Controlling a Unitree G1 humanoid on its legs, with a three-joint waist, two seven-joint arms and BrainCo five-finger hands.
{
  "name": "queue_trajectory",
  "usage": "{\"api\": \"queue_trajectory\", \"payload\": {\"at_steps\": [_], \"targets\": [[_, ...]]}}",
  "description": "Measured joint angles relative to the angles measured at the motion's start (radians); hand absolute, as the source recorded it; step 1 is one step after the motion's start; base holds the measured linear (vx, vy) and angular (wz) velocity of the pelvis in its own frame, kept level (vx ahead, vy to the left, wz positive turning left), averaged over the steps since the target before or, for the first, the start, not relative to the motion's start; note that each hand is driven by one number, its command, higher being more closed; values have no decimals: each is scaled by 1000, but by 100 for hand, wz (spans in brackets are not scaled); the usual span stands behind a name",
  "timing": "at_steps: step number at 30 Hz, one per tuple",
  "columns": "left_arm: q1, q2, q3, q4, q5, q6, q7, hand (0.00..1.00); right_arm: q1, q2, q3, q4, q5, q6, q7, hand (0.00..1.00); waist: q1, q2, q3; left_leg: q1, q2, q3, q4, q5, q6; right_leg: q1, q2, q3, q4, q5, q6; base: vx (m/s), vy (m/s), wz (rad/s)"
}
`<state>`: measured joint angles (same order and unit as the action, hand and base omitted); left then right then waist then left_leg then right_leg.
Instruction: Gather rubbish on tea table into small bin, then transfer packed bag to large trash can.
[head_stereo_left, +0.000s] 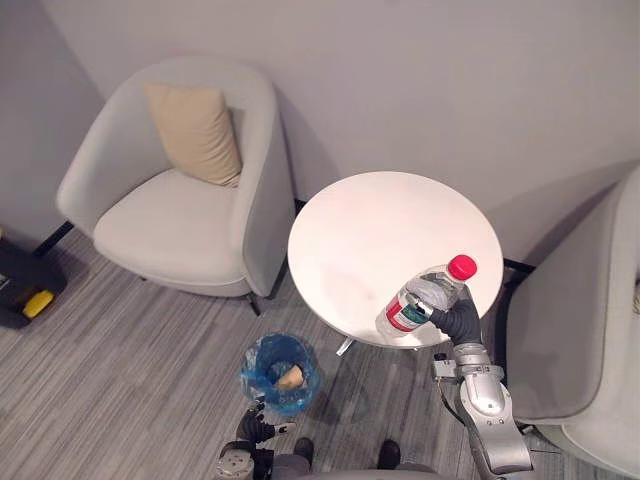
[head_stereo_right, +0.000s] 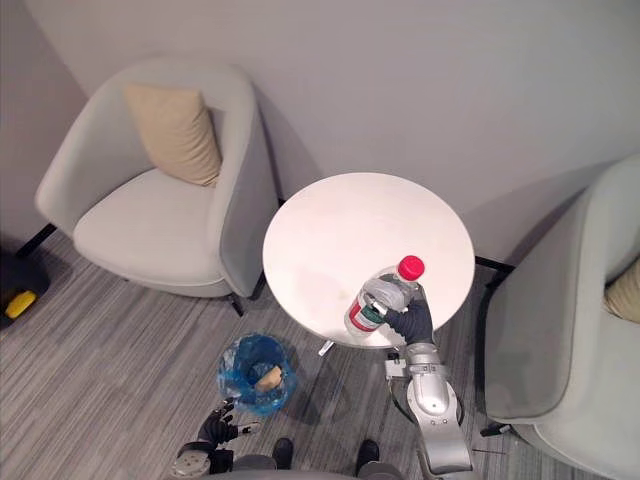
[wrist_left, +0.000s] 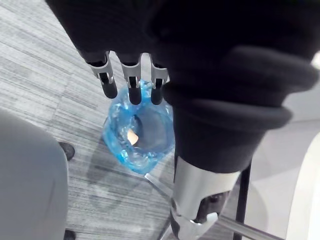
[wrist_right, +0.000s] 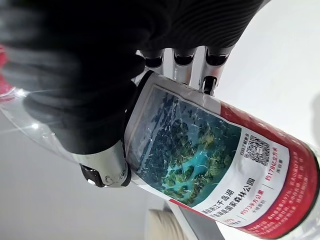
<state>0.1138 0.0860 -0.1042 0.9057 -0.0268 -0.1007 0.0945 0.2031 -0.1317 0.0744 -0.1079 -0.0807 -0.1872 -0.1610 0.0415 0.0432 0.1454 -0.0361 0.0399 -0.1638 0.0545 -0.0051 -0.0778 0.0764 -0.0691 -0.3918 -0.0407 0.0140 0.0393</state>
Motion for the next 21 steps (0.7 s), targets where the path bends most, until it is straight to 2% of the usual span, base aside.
{"api": "queue_trajectory", "payload": {"at_steps": [1, 2, 3, 6, 8, 9, 11, 12, 14, 15, 17, 19, 20, 21], "targets": [[-2, 1, -1, 1, 0, 1, 0, 0, 0, -2, 1, 2, -3, 0, -7, 100, -1, -1, 1, -11, -5, 45, 0, 26, 11, -3, -15, -27, 23, -20, -7, -98, 28, 98], [-5, -2, -2, 8, 1, 0, 2, 0, -1, -3, 0, 2, -5, -1, -15, 100, -2, -3, 2, -23, -7, 148, -3, 41, 50, -7, -35, -70, 49, -39, -8, -107, 54, 105], [-9, -9, -2, 18, 2, 2, 5, 0, -2, -9, -6, 3, -8, -1, -21, 100, -3, 14, -5, -40, 14, 315, 14, 0, 118, -14, -36, -112, 75, -57, -9, -92, 64, 102], [-13, -10, -4, 29, 2, 2, 16, 0, -13, -20, -9, 7, -13, 1, -40, 100, -4, 15, -5, -44, 52, 467, 24, -15, 134, -14, -58, -157, 116, -94, 19, 13, 35, 67], [-17, -13, -3, 29, 2, 2, 20, 0, -23, -27, -8, 7, -27, 1, -48, 100, 3, 25, -6, -47, 51, 464, 32, -6, 122, -19, -65, -155, 145, -107, 28, 52, 28, 27], [-17, -11, -2, 28, 2, 1, 20, 0, -28, -26, -8, 7, -38, 1, -54, 100, 2, 21, -4, -46, 45, 461, 31, 2, 104, -26, -72, -154, 166, -111, 26, 62, 52, 4], [-22, -2, -3, 28, 2, -1, 21, 0, -42, -25, -8, 8, -49, 2, -55, 100, -1, 8, 5, -44, 35, 462, 33, 3, 103, -39, -87, -145, 188, -116, 34, 87, 59, -3], [-26, 3, -3, 29, 4, -1, 21, 0, -48, -24, -9, 8, -51, 3, -56, 100, 0, -3, 12, -41, 27, 462, 38, -4, 103, -58, -108, -138, 233, -138, 41, 127, 72, -6], [-36, 13, -3, 27, 18, -5, 21, 0, -52, -23, -9, 9, -57, 4, -58, 100, -3, -25, 28, -54, 12, 465, 93, -44, 104, -98, -158, -120, 348, -195, 50, 106, 63, -4], [-46, 21, -4, 27, 23, -5, 20, 0, -57, -23, -8, 12, -59, 8, -58, 100, -5, -38, 41, -65, 6, 469, 148, -84, 108, -118, -192, -99, 428, -231, 58, 33, 26, 1], [-54, 27, -5, 27, 26, -5, 20, 0, -71, -24, -7, 26, -69, 16, -57, 100, -12, -47, 54, -89, 6, 466, 238, -140, 111, -151, -227, -55, 537, -258, 57, 48, 31, 7], [-54, 36, -10, 24, 26, -6, 20, 0, -92, -24, 1, 48, -80, 23, -56, 100, -29, -57, 64, -90, -7, 445, 277, -171, 118, -189, -239, 42, 643, -258, 41, 82, 58, 29], [-53, 40, -13, 16, 28, -5, 21, 0, -87, -26, 1, 48, -81, 23, -54, 100, -39, -61, 67, -81, -22, 414, 274, -175, 124, -209, -235, 104, 706, -247, -26, 102, 58, 55], [-53, 38, -15, 13, 28, -4, 21, 0, -87, -29, 1, 49, -84, 23, -53, 100, -46, -57, 72, -74, -22, 394, 270, -177, 127, -228, -221, 143, 729, -274, -50, 107, 21, 80]]}}
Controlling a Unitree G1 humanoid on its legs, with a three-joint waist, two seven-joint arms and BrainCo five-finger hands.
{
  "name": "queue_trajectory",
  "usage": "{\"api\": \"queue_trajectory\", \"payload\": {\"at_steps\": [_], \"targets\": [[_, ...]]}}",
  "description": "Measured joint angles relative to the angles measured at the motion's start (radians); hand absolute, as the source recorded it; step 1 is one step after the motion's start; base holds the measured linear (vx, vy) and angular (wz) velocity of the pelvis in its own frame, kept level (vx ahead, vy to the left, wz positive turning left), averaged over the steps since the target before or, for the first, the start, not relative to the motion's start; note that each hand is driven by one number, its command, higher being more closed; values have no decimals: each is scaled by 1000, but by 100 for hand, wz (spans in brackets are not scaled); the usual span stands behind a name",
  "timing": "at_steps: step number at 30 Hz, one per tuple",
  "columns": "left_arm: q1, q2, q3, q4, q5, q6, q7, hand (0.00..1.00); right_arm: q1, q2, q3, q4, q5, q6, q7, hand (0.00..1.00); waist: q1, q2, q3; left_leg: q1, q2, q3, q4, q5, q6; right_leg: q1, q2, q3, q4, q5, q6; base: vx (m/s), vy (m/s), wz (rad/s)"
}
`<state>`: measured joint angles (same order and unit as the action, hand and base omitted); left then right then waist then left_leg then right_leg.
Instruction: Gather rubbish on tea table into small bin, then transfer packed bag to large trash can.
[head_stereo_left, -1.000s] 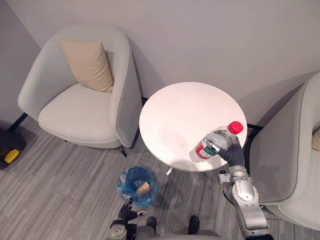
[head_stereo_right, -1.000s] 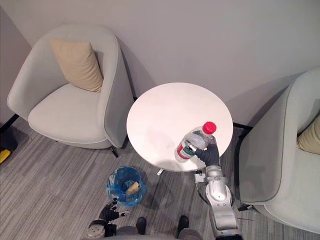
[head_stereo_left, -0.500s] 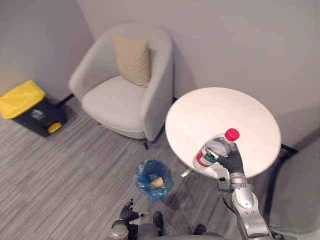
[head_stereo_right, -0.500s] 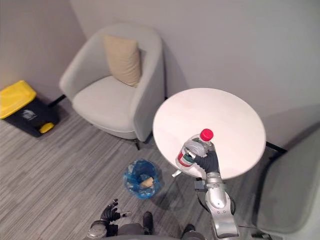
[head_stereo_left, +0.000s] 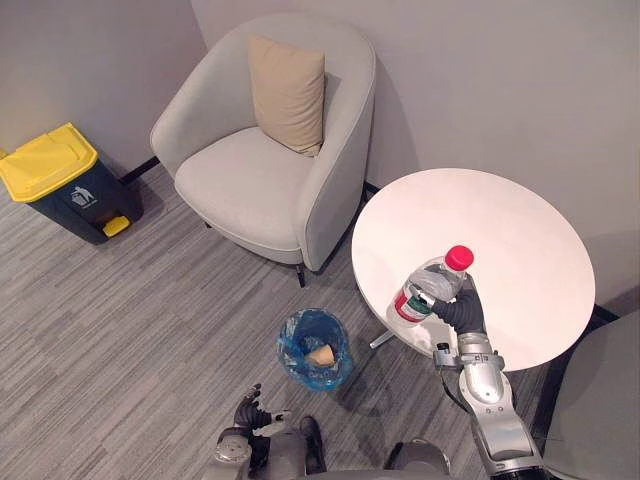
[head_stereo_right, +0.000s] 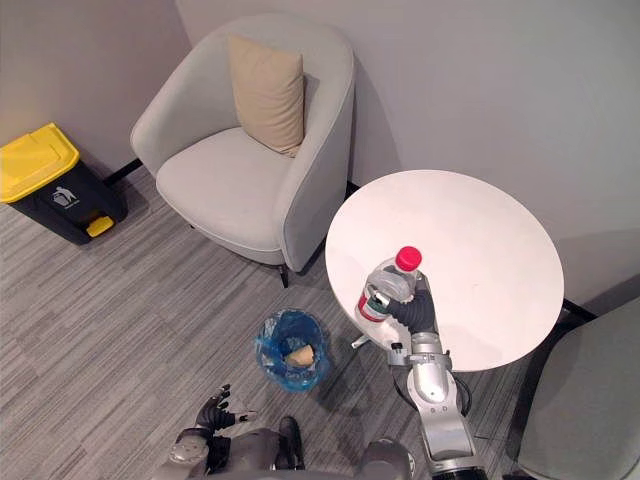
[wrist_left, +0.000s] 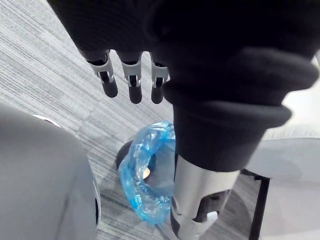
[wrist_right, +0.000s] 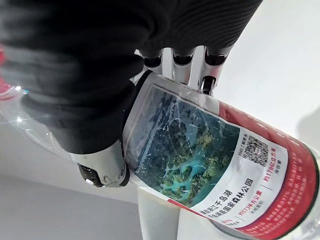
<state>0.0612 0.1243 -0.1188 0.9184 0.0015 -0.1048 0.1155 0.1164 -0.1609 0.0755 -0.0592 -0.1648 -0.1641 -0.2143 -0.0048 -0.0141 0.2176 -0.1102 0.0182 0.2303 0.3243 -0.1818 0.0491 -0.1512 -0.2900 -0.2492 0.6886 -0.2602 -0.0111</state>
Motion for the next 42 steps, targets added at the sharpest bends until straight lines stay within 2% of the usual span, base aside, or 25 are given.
{"api": "queue_trajectory", "payload": {"at_steps": [1, 2, 3, 4, 5, 6, 7, 10, 14, 17, 22, 25, 27, 30, 34, 37, 41, 42], "targets": [[2, -2, -5, -1, 0, 1, 2, 0, 1, -2, 0, -2, -4, -1, 2, 100, -13, 7, 7, 2, -1, -40, -5, 0, 1, -14, 53, 72, -28, -42, 27, 102, -28, 91], [-1, 0, -5, -2, -1, -1, 1, 0, 1, -6, -1, -5, -3, -1, 1, 100, -13, 0, 9, -1, -1, -68, -6, 4, -6, -37, 103, 128, -79, -52, 45, 79, -46, 91], [-1, 7, -5, -2, -1, -3, 1, 0, 2, -6, -1, -5, -3, -2, 1, 100, -13, 0, 10, -5, -4, -74, -5, 8, -11, -47, 123, 150, -124, -46, 45, 78, -75, 93], [-3, 14, -6, -2, 0, -5, 0, 0, 1, -7, -1, -8, -4, -3, 0, 100, -13, -16, 8, -20, -28, -105, 13, 9, -15, -51, 139, 170, -214, 32, 60, 110, -85, 101], [-10, -7, -6, 7, 1, -3, 0, 0, 1, -24, -8, -7, -3, -3, -1, 100, -22, 10, 9, -43, -23, -144, 37, 4, -21, -29, 139, 135, -236, 34, 64, 127, -79, 87], [-8, -13, -5, 5, 1, -5, 0, 0, 0, -28, -9, -7, -4, -3, 0, 100, -14, 22, 9, -51, -16, -148, 36, 3, -23, -29, 146, 128, -249, 39, 61, 124, -63, 49], [-7, -16, -3, 2, 1, -13, 0, 0, 0, -27, -8, -7, -6, -3, 2, 100, 2, 29, 10, -55, -5, -150, 26, 5, -27, -28, 156, 121, -265, 44, 58, 86, -47, 8], [-7, -18, 4, -3, 0, -14, 0, 0, 7, -21, -13, -8, -7, -3, 2, 100, 11, 28, 11, -41, 3, -155, 16, 4, -33, 4, 168, 105, -293, 46, 55, 92, -59, 10], [2, -22, 5, 0, 0, -14, -1, 0, 52, -21, -42, -36, -5, -3, 4, 100, 17, 29, 11, 0, -4, -180, -15, 6, -35, 79, 167, 77, -350, 50, 59, 63, -8, 18], [2, -22, 5, 0, 0, -13, -2, 0, 53, -21, -40, -50, -4, -5, 24, 100, 19, 29, 11, 2, -12, -205, -30, 19, -53, 97, 164, 51, -385, 64, 61, 27, 14, 29], [1, -22, 5, -3, 0, -17, -2, 0, 29, -30, 36, -49, -1, -6, 44, 100, 23, 34, 15, -23, -24, -245, -24, 41, -65, 115, 155, -9, -400, 67, 60, -25, -9, 39], [-15, -23, 4, -10, -1, -31, -3, 0, -54, -58, 114, -44, 8, -10, 45, 100, 26, 52, 56, -67, -23, -263, 7, 56, -82, 108, 158, -46, -383, 67, 59, -146, -32, 39], [-25, -23, 4, -16, -1, -32, -2, 0, -111, -72, 152, -37, 12, -15, 45, 100, 29, 64, 75, -96, -24, -270, 8, 71, -72, 64, 156, -61, -347, 59, 46, -173, -39, 30], [-66, -18, 6, -29, -10, -35, -1, 0, -219, -87, 181, 20, 17, -24, 45, 100, 49, 72, 133, -165, -31, -288, 9, 107, -77, -25, 138, -81, -263, 45, 27, -187, -46, 27], [-98, 6, 16, -65, -32, -37, 2, 0, -341, -125, 204, 117, 15, -20, 42, 100, 51, 72, 194, -291, -39, -295, 30, 136, -82, -171, 92, -108, -134, 9, 10, -251, -59, 37], [-114, 29, 18, -64, -35, -34, 21, 0, -403, -154, 211, 170, 14, -3, 38, 100, 55, 73, 204, -407, -38, -285, 72, 158, -77, -295, 72, -112, -56, 0, 1, -199, -40, 15], [-149, 24, 47, -71, -52, -30, 23, 0, -471, -179, 208, 238, 11, 19, 2, 100, 71, 77, 213, -545, -37, -277, 149, 152, -77, -432, 52, -109, 30, -13, -10, -132, -25, 6], [-166, 20, 58, -87, -59, -30, 26, 0, -493, -188, 208, 240, 4, 21, -7, 100, 73, 79, 227, -594, -26, -252, 183, 143, -66, -473, 41, -109, 68, -24, -9, -100, -38, 15]]}}
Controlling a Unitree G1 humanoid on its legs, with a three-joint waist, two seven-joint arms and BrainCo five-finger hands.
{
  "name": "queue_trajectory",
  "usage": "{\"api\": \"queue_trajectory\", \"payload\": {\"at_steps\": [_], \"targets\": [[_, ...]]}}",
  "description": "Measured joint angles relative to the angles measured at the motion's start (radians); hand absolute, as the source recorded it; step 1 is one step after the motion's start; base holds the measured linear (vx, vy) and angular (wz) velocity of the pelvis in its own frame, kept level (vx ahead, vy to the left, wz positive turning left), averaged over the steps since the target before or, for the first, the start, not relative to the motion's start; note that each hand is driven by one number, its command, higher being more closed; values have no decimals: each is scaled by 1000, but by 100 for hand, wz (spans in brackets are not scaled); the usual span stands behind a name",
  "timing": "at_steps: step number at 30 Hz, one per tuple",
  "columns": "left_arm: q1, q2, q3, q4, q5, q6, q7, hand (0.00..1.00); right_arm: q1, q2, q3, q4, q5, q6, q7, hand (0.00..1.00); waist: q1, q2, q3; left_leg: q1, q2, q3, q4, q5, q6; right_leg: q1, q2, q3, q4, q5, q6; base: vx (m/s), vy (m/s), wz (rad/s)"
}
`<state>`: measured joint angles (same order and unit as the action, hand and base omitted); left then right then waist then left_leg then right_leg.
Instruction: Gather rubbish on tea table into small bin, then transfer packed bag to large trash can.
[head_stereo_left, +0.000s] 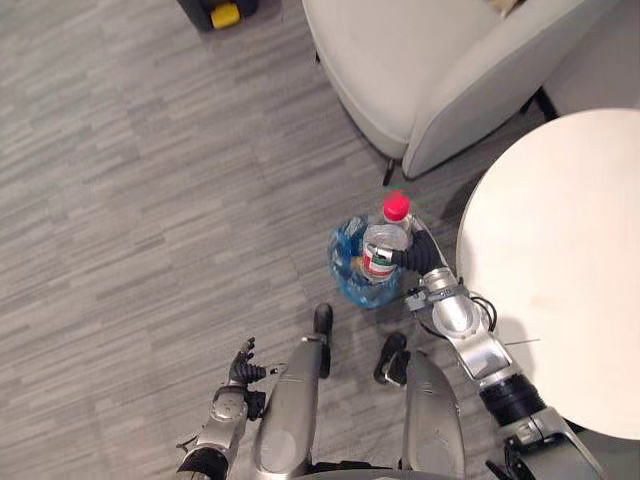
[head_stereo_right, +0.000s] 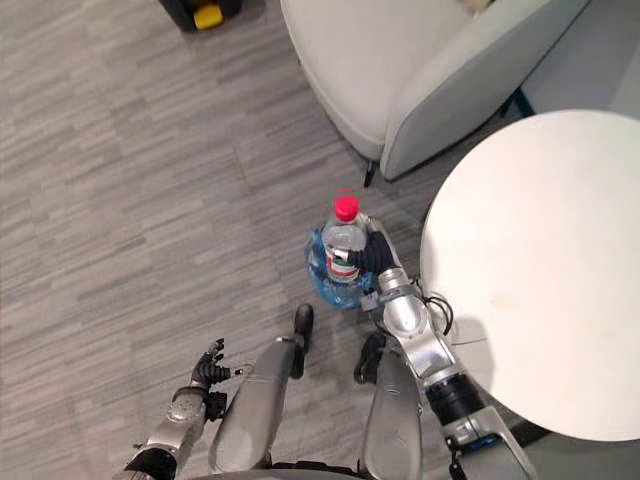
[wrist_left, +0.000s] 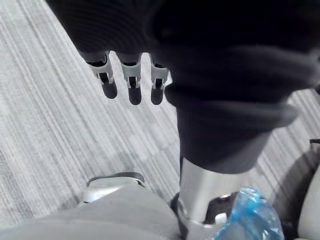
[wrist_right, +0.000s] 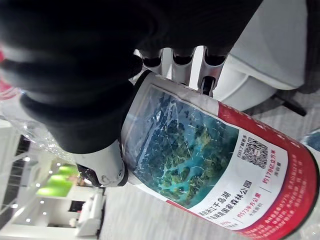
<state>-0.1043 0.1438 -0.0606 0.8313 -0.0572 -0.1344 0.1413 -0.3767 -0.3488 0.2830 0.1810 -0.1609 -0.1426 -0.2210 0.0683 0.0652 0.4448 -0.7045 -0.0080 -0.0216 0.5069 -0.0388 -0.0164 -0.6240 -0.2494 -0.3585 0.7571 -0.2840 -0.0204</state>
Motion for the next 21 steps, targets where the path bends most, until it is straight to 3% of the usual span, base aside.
{"api": "queue_trajectory", "payload": {"at_steps": [3, 7, 10, 16, 21], "targets": [[-28, -9, 35, -70, -19, -1, 16, 0, -64, -5, 0, -1, -7, 1, -20, 100, 1, 3, 13, -134, 45, 66, 98, -12, 18, -121, -18, -1, 92, -26, -3, -138, -90, 16], [-92, -24, 73, -138, -39, -6, 34, 0, -169, -10, -8, -1, -11, 6, -43, 100, 8, 5, 50, -331, 48, 51, 247, -37, 26, -299, -35, 10, 229, -58, -10, -131, -50, 6], [-122, -25, 76, -171, -52, -6, 43, 0, -235, -12, -17, 24, -40, 28, -65, 100, 34, 1, 74, -454, 57, 54, 329, -49, 30, -426, -45, 30, 312, -73, -15, -123, -20, -5], [-132, -37, 94, -195, -56, -6, 57, 0, -309, -17, -17, 165, -46, 45, -80, 100, 55, -1, 76, -571, 79, 79, 378, -48, 29, -550, -66, 41, 384, -87, -19, -81, -11, 6], [-133, -37, 94, -196, -57, -6, 57, 0, -371, -15, -16, 240, -45, 66, -89, 100, 56, -1, 76, -607, 82, 83, 367, -32, 21, -591, -68, 39, 392, -87, -19, -48, -10, 7]]}}
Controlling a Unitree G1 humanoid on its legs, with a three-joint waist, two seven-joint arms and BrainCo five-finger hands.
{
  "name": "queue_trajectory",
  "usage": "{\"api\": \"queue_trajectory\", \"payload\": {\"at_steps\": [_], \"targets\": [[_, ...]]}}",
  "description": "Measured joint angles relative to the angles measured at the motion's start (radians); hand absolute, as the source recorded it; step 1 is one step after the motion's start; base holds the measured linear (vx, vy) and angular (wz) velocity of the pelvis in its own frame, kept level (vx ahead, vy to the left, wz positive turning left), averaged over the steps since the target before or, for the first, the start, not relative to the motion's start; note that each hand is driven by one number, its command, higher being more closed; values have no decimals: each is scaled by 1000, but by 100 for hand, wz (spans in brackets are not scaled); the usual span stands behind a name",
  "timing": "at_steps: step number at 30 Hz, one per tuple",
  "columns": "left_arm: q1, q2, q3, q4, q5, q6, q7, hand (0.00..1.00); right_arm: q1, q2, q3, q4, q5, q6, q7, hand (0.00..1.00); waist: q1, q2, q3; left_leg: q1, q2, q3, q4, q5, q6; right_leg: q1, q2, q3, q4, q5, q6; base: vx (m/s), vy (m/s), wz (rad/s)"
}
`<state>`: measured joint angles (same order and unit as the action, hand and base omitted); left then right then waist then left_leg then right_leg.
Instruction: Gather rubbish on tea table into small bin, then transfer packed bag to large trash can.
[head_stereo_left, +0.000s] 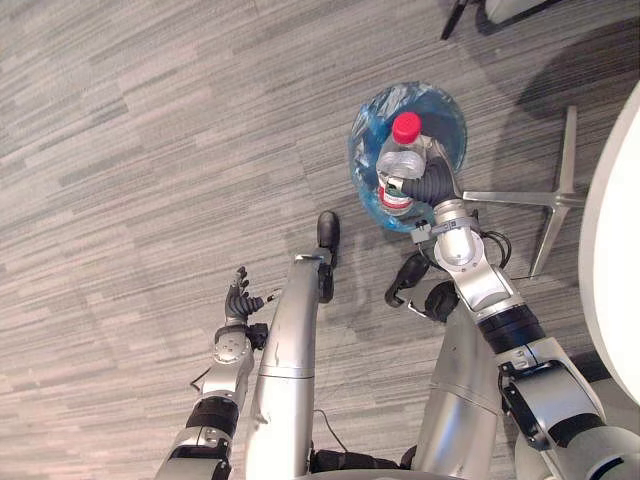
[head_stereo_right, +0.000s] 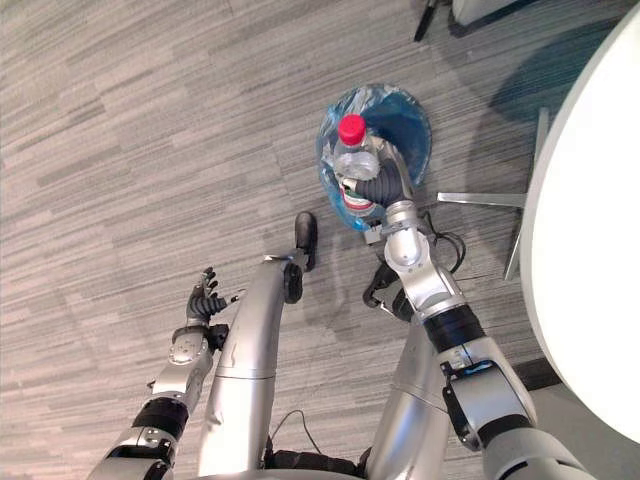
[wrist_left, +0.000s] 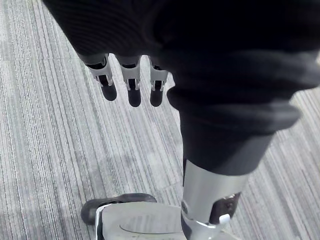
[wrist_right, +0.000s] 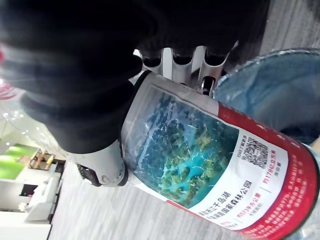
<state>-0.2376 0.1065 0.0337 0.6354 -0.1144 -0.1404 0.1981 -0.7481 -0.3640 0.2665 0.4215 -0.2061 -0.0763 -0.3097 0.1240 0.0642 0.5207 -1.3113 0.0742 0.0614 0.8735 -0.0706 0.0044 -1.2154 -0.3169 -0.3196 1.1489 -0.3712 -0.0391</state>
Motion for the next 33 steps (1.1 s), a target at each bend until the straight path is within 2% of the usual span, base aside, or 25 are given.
{"api": "queue_trajectory", "payload": {"at_steps": [7, 8, 14, 17, 19, 22, 27, 33], "targets": [[-1, 3, -3, 1, -2, -1, 0, 0, -55, -5, -26, 51, 1, 12, -31, 100, -1, -4, -2, -4, -5, -5, -55, 44, -11, -6, -3, -19, -23, 3, -5, -16, 0, 10], [-1, 5, -3, 2, -2, -1, 0, 0, -60, -5, -29, 58, 1, 12, -38, 0, -1, -6, -3, -3, -5, -6, -63, 49, -10, -6, -2, -21, -27, 7, -12, -21, -6, 7], [-1, 9, -5, 2, -2, -1, 0, 0, -74, -2, -34, 77, 0, 14, -40, 0, -3, -12, -6, 2, -6, -16, -92, 71, -17, -3, 1, -34, -39, 11, -19, -27, -3, 3], [-1, 17, -5, 5, -2, 0, 2, 0, -75, 6, -41, 76, 0, 14, -42, 0, -3, -31, -16, 11, -5, -17, -110, 79, -24, -1, 4, -36, -46, 13, -23, -64, -6, 1], [0, 27, -4, 5, -2, 0, 6, 0, -75, 9, -44, 76, 0, 14, -61, 0, -3, -53, -32, 24, -4, -17, -133, 82, -28, 4, 7, -39, -59, 13, -23, -74, -6, 1], [3, 33, -5, 7, -2, 1, 6, 0, -74, 14, -54, 72, 0, 14, -62, 0, -3, -65, -53, 27, -2, -17, -142, 83, -28, 8, 10, -45, -66, 14, -23, -77, 1, 2], [6, 35, -5, 13, -1, 4, 19, 0, -52, 16, -54, 20, -3, 10, -60, 0, -1, -68, -57, 44, 6, -18, -149, 89, -25, 36, 19, -57, -84, 14, -24, -51, 8, -1], [19, 37, -5, 13, 0, 4, 22, 0, 20, 7, -19, -28, -78, 3, -45, 0, -1, -71, -60, 79, 11, -13, -176, 100, -22, 71, 26, -62, -112, 24, -41, -30, -12, 0]]}}
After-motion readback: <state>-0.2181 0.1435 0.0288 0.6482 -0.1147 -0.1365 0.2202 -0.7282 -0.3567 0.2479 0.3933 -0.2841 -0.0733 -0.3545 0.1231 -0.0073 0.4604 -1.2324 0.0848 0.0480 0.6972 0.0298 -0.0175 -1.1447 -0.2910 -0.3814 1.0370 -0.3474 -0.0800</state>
